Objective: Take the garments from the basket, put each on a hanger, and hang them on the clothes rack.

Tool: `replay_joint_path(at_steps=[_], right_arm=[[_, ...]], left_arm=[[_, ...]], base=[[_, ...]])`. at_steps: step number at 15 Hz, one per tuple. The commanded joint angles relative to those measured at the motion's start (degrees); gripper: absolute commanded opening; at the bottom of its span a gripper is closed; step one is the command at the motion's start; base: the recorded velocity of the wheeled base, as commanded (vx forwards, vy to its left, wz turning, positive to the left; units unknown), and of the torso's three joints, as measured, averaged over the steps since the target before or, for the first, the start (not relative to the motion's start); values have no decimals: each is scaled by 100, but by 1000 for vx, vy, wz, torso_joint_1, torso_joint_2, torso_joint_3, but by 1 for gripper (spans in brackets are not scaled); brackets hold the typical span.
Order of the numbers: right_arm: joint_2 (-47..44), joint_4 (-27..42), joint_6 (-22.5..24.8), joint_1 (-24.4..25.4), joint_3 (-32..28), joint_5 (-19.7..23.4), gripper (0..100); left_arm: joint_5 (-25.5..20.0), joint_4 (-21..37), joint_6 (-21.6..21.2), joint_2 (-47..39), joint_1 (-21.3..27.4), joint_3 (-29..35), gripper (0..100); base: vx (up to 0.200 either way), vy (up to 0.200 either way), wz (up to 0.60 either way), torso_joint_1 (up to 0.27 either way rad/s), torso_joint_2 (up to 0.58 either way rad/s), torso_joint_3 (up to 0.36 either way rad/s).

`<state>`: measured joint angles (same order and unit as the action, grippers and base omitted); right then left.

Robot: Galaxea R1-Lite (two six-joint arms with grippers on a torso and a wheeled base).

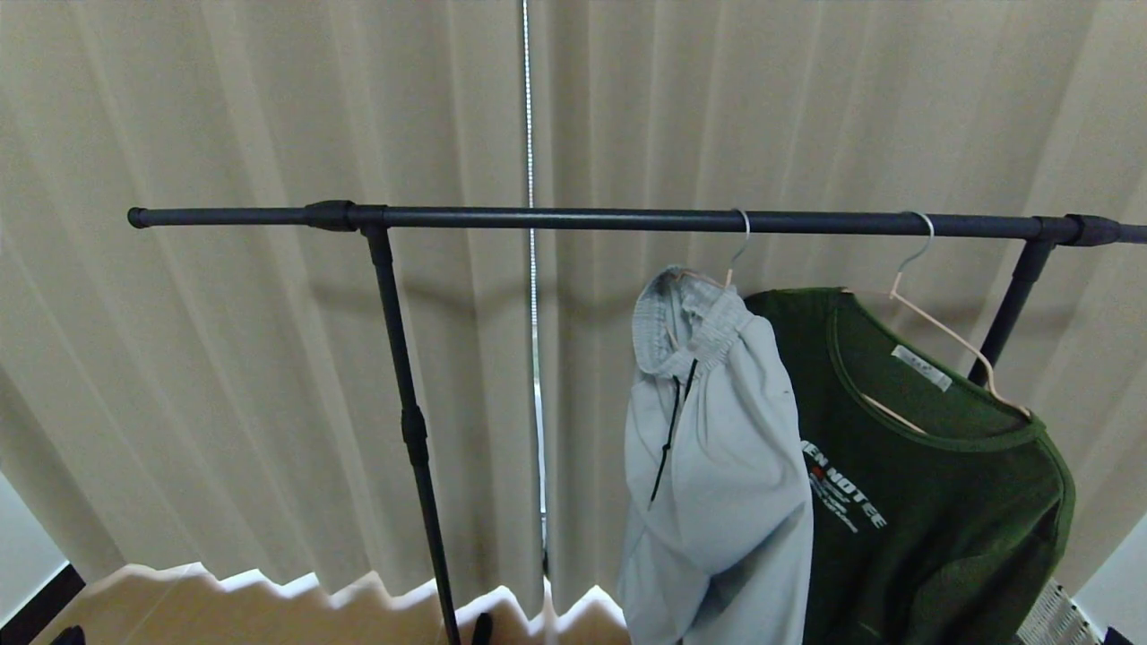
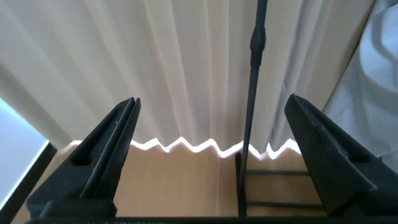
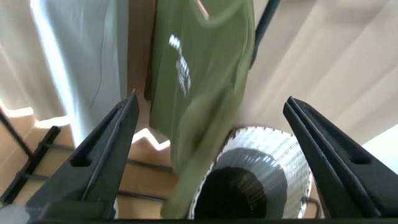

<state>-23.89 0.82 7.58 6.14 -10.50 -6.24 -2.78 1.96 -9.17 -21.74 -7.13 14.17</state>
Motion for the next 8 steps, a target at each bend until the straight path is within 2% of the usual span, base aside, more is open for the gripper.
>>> replay_joint_path(at_steps=[1,3,5,6,8], right_arm=[[1018,472,-29,-43,39,0,100],[1264,516,-46,-122,127,-17,100],[1695,534,-55,-641,399,-61,100],[1959,569,-108,-852,645,-158,100],[2003,551,-328,-790,663,-272,100]], left_arm=[[5,23,3,609,-16,-292,100],[-3,32,3,890,-8,-555,100],[-3,32,-6,1374,-16,-1100,100],[5,-3,82,1664,-8,-1293,100],[-12,-38,407,1655,-8,-1337,100]], base=[[0,0,0,0,0,0],[0,0,0,0,0,0],[0,0,0,0,0,0],[0,0,0,0,0,0],[0,0,0,0,0,0]])
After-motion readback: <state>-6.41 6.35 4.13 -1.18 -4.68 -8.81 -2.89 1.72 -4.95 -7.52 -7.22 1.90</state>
